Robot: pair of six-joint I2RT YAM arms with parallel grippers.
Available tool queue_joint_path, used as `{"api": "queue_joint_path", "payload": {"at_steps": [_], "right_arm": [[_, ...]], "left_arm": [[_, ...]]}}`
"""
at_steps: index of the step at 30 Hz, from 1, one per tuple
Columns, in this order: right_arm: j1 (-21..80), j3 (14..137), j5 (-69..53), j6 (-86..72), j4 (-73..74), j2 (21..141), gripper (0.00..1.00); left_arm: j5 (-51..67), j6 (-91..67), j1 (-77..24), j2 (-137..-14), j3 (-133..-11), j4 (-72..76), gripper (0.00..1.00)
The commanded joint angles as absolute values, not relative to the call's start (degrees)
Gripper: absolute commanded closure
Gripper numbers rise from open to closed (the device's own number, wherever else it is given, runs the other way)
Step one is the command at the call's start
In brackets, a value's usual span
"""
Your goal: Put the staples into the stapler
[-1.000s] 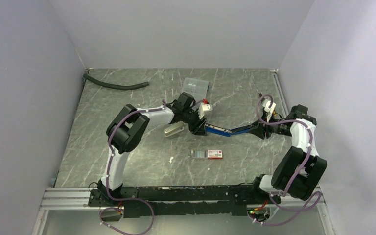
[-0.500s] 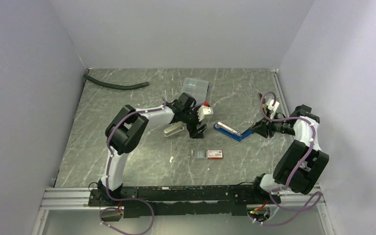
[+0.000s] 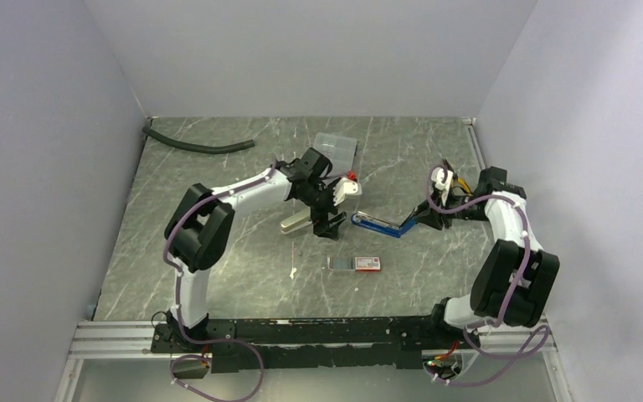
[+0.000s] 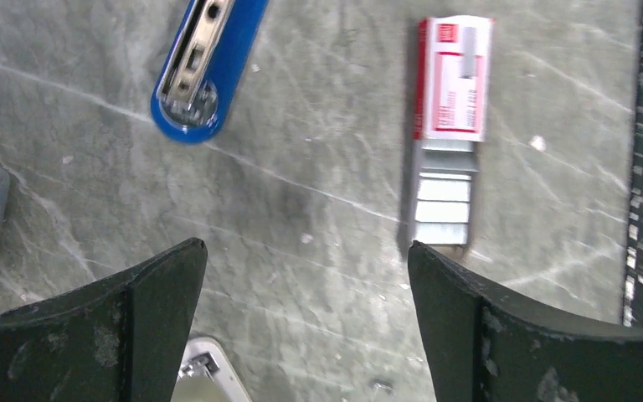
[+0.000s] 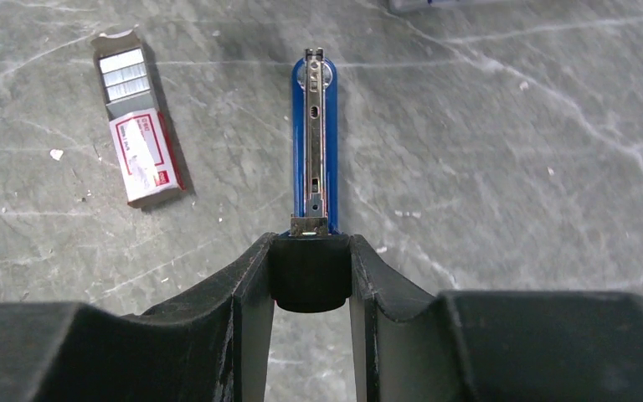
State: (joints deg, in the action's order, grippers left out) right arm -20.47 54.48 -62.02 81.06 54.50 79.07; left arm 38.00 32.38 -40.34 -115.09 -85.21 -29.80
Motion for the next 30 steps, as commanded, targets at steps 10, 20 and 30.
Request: {"api": "queue_joint_path", "payload": {"at_steps": [10, 20, 30], "right_arm": [[-11.68, 65.74, -62.1, 81.49, 54.67, 88.41, 0.74], [-11.69, 59.32, -55.87, 57.48, 34.04, 73.09, 0.14], [-11.6, 59.3, -53.08, 40.76, 28.35, 60.57, 0.0]], "left_arm": [[37.23, 36.45, -40.25, -104.63, -85.55, -41.33, 0.05], [22.1, 32.95, -40.34, -92.24, -84.98, -44.8, 0.05], [4.49, 27.78, -40.31, -78.74, -78.75, -39.61, 0.05]]}}
